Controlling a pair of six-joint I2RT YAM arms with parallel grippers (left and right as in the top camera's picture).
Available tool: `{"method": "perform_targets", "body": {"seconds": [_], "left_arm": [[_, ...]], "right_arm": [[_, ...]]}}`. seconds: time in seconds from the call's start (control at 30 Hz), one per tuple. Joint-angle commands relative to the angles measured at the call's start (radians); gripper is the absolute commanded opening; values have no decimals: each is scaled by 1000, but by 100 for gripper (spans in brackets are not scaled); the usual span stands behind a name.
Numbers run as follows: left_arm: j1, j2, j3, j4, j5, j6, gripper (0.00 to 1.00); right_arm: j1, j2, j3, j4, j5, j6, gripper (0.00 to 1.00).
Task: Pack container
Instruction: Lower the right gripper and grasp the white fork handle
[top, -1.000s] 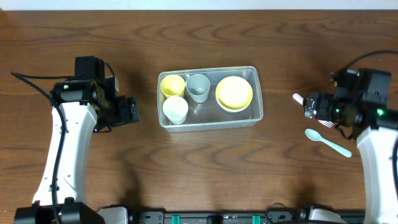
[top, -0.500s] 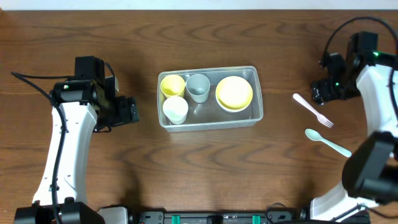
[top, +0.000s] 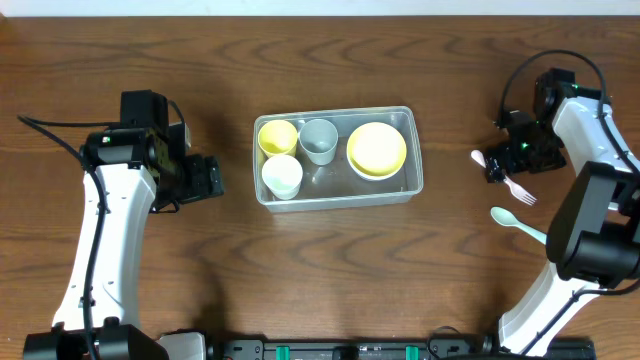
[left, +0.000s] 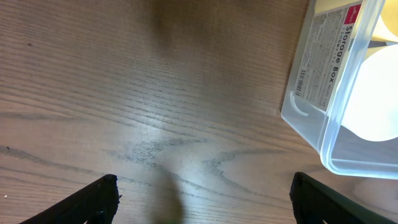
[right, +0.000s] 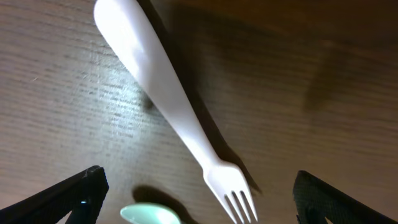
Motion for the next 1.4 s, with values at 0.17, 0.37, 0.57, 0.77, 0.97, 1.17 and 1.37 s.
{"method": "perform_targets", "body": {"seconds": [0.17,0.37,0.57,0.77,0.97,1.17,1.37], "left_arm": [[3,-12,-1,-6,-5,-2,88],[3,-12,-1,-6,-5,-2,88],[3,-12,-1,-6,-5,-2,89],[3,-12,-1,-7,-5,-2,88],[3,-12,-1,-8,-5,-2,88],[3,-12,-1,-9,-5,-2,88],[3,-12,-1,-10,-5,-2,88]], "right_arm": [[-15,63,2,19,-23,-6,96],[-14,110,2,27,-22,16,96],[-15,120,2,33,-16,31,98],[-14,120,2,29,-15,39,83],[-14,120,2,29,-15,60,72],[-14,120,2,28,-16,70,52],[-14,120,2,24,-16,73,37]]}}
